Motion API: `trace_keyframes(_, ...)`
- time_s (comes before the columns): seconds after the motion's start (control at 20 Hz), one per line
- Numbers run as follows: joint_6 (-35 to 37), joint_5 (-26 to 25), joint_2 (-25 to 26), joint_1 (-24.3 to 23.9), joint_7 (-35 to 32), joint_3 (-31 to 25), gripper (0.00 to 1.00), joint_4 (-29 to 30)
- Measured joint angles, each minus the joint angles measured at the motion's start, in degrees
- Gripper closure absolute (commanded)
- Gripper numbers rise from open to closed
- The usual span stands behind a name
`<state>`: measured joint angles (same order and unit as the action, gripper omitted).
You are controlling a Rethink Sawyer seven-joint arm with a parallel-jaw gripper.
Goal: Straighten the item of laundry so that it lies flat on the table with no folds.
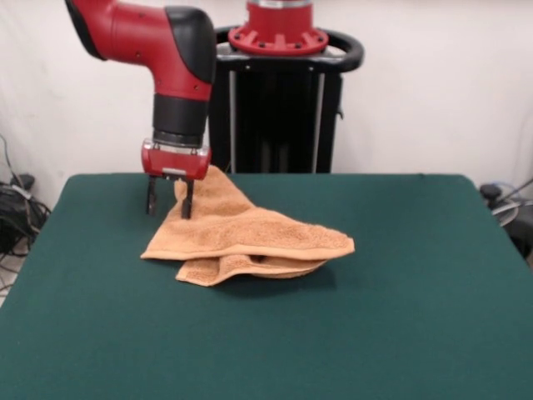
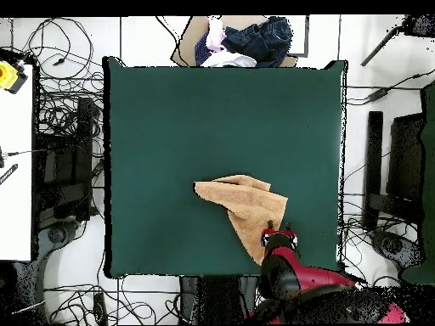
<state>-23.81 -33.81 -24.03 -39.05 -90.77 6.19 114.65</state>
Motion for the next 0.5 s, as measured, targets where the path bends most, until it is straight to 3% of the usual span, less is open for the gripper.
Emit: trace_keyframes(0.5,-0.02,-0.01,2.49,0.00,0.00,-0.24,0.00,-2.26)
